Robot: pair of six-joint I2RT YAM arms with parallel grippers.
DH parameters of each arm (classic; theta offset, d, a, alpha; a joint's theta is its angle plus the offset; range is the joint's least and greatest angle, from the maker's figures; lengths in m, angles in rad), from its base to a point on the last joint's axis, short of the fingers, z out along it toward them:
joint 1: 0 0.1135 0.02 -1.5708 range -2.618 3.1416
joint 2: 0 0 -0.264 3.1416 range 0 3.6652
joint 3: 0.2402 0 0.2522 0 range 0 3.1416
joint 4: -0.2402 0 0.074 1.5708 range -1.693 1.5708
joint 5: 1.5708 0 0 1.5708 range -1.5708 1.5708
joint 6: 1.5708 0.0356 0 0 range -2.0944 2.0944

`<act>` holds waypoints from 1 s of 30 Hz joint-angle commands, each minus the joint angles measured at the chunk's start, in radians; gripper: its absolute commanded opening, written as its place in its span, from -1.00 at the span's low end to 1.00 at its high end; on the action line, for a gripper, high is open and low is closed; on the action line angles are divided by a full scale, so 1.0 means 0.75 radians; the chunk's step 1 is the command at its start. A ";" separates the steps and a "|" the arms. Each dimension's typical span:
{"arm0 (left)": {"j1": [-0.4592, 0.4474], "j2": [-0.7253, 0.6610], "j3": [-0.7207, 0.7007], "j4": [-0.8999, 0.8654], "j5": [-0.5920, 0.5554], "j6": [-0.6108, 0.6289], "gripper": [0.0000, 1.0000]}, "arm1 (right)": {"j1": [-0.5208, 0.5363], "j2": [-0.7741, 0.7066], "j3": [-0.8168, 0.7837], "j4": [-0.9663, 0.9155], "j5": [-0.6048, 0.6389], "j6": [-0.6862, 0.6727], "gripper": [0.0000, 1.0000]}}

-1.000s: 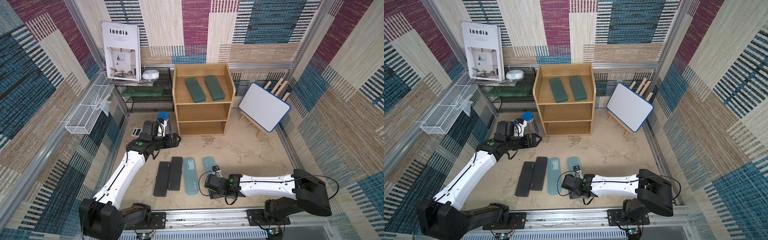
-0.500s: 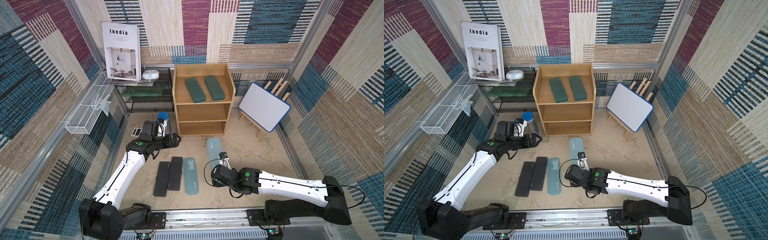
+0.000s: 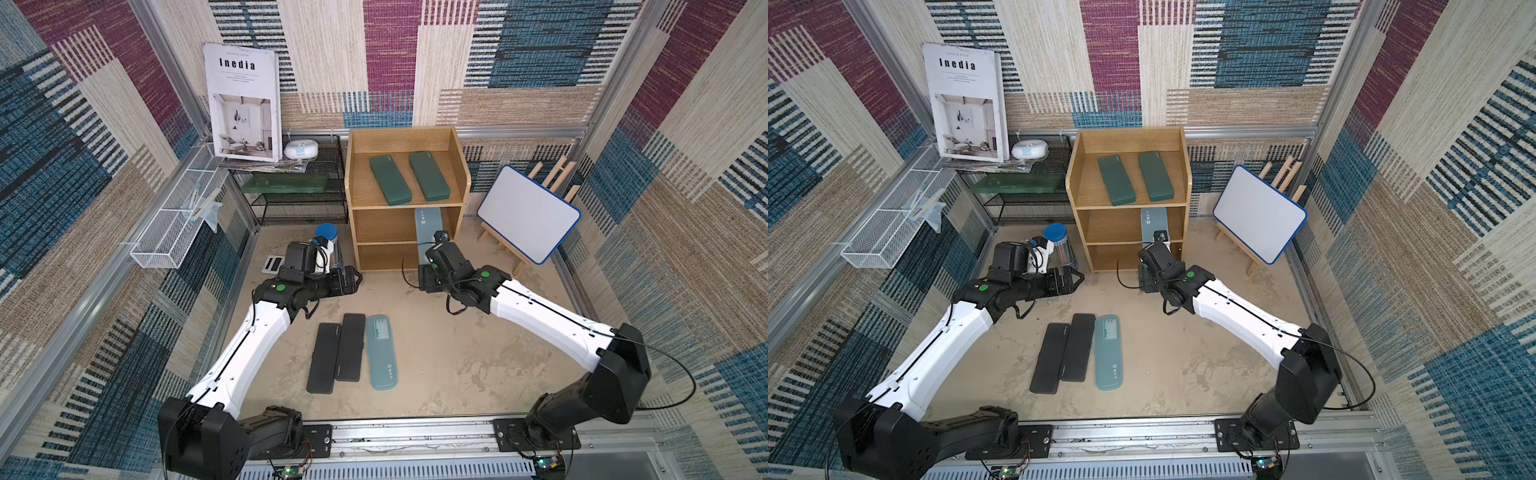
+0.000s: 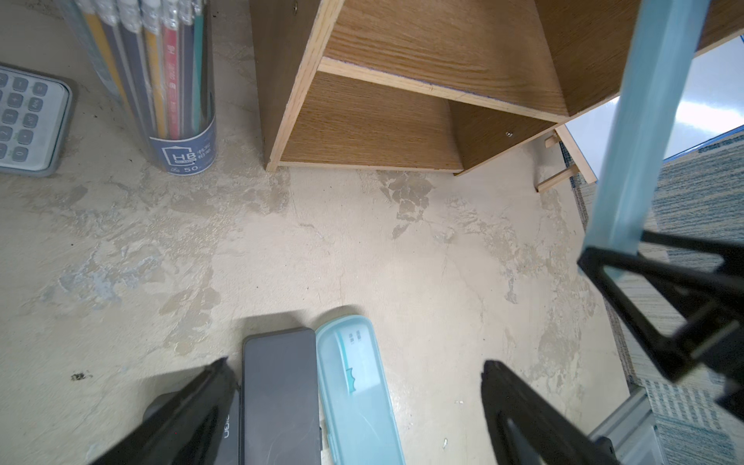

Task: Place the pencil cases on the shelf according to color
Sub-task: Place the pencil case on the shelf.

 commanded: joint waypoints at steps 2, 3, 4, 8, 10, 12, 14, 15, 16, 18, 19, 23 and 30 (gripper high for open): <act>0.001 0.003 0.007 0.005 0.034 -0.012 0.99 | -0.066 0.152 0.159 0.020 -0.066 -0.132 0.54; 0.001 0.003 0.008 0.005 0.035 -0.014 0.99 | -0.076 0.187 0.194 0.012 -0.068 -0.136 0.53; 0.001 0.002 0.006 0.007 0.036 -0.016 0.99 | -0.083 0.214 0.225 0.006 -0.070 -0.138 0.53; 0.001 0.003 0.006 0.007 0.043 -0.020 0.99 | -0.102 0.313 0.333 -0.016 -0.035 -0.130 0.55; 0.001 0.002 0.007 0.007 0.046 -0.021 0.99 | -0.110 0.354 0.365 -0.017 -0.010 -0.125 0.56; 0.001 0.005 0.008 0.007 0.050 -0.023 0.99 | -0.121 0.396 0.396 -0.026 0.001 -0.112 0.60; 0.001 0.007 0.006 0.009 0.057 -0.028 0.99 | -0.134 0.427 0.409 -0.030 0.004 -0.099 0.61; 0.001 0.010 0.006 0.009 0.060 -0.030 0.99 | -0.138 0.435 0.410 -0.029 0.006 -0.095 0.61; 0.001 0.013 0.006 0.010 0.066 -0.031 0.99 | -0.142 0.444 0.409 -0.028 0.012 -0.089 0.61; 0.001 0.022 0.009 0.008 0.075 -0.033 0.99 | -0.151 0.455 0.408 -0.027 0.010 -0.078 0.64; 0.001 0.026 0.012 0.005 0.080 -0.034 0.99 | -0.156 0.460 0.406 -0.024 0.007 -0.073 0.67; 0.001 0.034 0.017 -0.001 0.081 -0.031 0.99 | -0.157 0.459 0.404 -0.019 -0.002 -0.058 0.79; 0.001 0.033 0.020 -0.008 0.075 -0.032 0.99 | -0.157 0.406 0.411 -0.027 -0.040 -0.042 0.89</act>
